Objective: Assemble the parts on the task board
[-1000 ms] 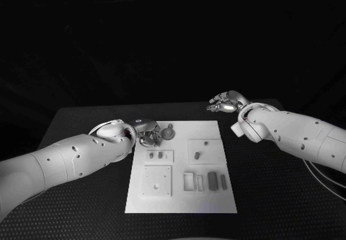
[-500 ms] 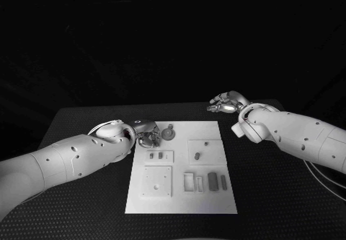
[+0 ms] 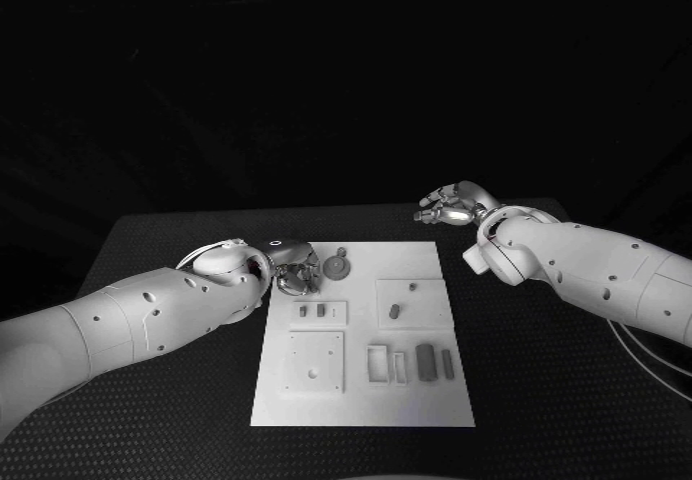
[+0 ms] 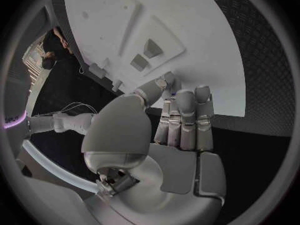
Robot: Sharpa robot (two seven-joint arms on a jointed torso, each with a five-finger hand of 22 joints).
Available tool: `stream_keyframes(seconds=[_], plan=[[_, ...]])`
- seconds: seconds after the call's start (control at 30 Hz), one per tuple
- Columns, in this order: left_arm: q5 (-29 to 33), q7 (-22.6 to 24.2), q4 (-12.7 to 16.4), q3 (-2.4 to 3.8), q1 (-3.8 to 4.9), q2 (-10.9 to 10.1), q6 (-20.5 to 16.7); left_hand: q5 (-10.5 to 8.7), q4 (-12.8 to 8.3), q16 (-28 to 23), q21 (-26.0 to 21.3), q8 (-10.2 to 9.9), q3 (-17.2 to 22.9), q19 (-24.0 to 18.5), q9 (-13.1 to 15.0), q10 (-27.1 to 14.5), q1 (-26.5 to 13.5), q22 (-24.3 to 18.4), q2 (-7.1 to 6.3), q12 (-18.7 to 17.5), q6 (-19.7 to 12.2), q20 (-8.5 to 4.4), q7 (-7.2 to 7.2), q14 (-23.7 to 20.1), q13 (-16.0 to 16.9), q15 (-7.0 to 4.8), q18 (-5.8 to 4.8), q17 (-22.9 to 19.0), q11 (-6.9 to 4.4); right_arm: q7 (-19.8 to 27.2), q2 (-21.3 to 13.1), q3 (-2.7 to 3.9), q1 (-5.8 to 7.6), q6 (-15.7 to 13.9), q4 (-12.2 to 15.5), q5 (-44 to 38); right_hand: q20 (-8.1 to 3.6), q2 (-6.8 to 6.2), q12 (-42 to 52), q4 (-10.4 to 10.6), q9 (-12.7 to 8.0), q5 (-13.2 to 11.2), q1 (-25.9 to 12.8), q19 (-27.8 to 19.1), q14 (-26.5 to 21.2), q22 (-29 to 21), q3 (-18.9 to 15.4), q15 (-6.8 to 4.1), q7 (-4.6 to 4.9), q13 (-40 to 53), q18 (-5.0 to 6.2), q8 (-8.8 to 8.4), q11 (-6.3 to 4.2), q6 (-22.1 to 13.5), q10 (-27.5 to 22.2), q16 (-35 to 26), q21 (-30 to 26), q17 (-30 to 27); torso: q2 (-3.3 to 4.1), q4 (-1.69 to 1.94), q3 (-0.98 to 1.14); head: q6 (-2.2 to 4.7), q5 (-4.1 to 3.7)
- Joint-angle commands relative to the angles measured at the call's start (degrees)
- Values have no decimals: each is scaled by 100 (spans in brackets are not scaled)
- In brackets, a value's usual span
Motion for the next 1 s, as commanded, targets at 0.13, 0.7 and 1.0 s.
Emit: stream_keyframes(seconds=[0.13, 0.7, 1.0], plan=[[-10, 24, 49, -42, -28, 27, 202, 7, -12, -23, -6, 13, 32, 3, 7, 24, -13, 83, 69, -41, 29, -112, -1, 9, 1, -39, 153, -6, 19, 50, 10, 1, -2, 26, -1, -45, -2, 0, 32, -21, -9, 13, -40, -47, -47, 9, 0, -3, 158, -7, -88, 39, 504, 40, -915, 35, -23, -9, 2, -5, -1, -9, -8], [4, 24, 72, -48, -29, 58, 135, 6, -11, -26, -12, 10, 32, 1, 5, 27, -22, 83, 71, -47, 28, -116, 1, 6, 1, -38, 147, -10, 20, 48, 12, 1, -2, 21, 0, -50, -2, -1, 32, -22, -10, 12, -39, -47, -48, 9, 1, -3, 158, -8, -88, 40, 504, 40, -916, 36, -23, -12, 0, -4, -1, -9, -14], [4, -162, 8, -51, -28, 111, 280, -2, -14, -36, -23, -7, 39, -9, -4, 11, -22, 83, 72, -65, 7, -121, 9, -12, -4, -32, 137, -16, 26, 46, 4, 1, -1, 23, 4, -52, -2, -1, 32, -23, -10, 13, -38, -48, -49, 9, 1, -3, 157, -7, -87, 41, 504, 40, -916, 36, -23, -13, 0, -2, 3, -4, -20]])
